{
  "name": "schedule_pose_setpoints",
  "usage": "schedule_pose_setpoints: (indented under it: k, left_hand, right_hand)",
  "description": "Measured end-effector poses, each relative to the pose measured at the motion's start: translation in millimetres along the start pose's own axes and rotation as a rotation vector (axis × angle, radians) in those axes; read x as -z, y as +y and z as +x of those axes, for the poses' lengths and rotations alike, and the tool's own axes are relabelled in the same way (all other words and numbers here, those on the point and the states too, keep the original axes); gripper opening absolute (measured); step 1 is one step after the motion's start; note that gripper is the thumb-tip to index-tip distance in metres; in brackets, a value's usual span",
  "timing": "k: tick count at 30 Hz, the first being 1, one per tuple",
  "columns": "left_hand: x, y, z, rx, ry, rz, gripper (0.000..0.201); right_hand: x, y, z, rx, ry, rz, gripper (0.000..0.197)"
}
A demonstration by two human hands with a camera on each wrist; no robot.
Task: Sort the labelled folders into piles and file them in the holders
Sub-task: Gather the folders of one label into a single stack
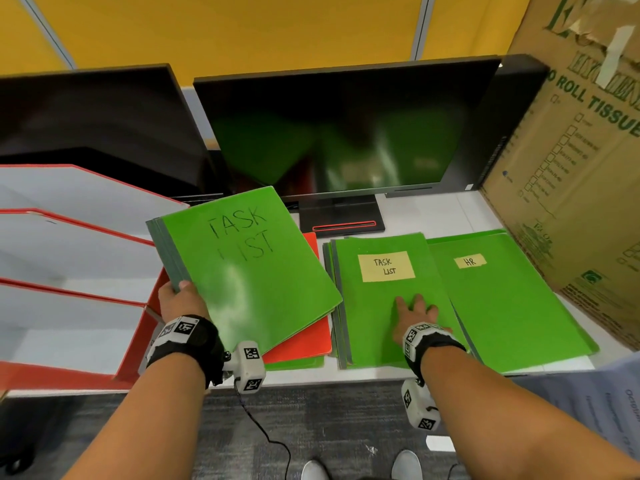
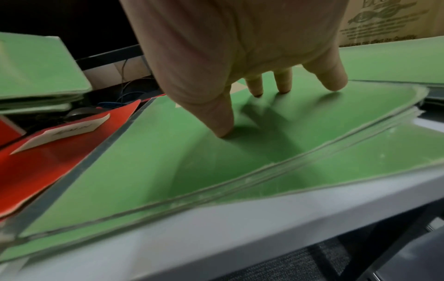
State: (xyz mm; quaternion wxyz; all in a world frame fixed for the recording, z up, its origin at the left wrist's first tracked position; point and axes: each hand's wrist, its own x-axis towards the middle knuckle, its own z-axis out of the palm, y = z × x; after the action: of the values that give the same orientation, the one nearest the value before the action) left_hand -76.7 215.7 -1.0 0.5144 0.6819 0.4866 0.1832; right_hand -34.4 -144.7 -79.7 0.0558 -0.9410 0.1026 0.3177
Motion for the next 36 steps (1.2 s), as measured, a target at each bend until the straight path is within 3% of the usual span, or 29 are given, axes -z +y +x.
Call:
schedule_pose_setpoints:
  k: [4,15,18,21,24,27,36]
  left_hand:
    - [-4.4,0.8,-2.1,-0.005,-0.015,0.018,0.037]
    - [-11.2,6.1,-20.6,-0.009,-0.057,0.060,0.038]
    - [-14.8,3.5,-23.1,-0.019,-0.122,0.099,0.039]
    - [-22.0,-7.2,-18.5,-0.039,-0.182,0.108,0.037]
    - [-31.5,-14.3,-21.6,-0.058,-0.253,0.142,0.035]
    - [-41.5,-15.7,-28.9,-0.071,-0.331,0.165,0.032]
    - [-52.0,-14.9,-42.7,-0.067,-0.391,0.202,0.040]
  right_hand:
    - [-8.4,-8.5,3.6,0.069,-0.040,0.023,0.089]
    - [-9.9,-4.6,4.7,0.086,-0.034,-0.025,0.078]
    - [3.0,-10.3,-0.3,0.109,0.061,0.141,0.049]
    - [20.5,-26.1,-7.0,0.205,0.254,0.432,0.046]
    - [31.5,-38.6,-14.6,0.282,0.160,0.628,0.045]
    - [30.3,-39.5,-21.7,0.292,0.033,0.657,0.051]
    - [29.9,-20.9,-17.3,0.186,0.148,0.609,0.034]
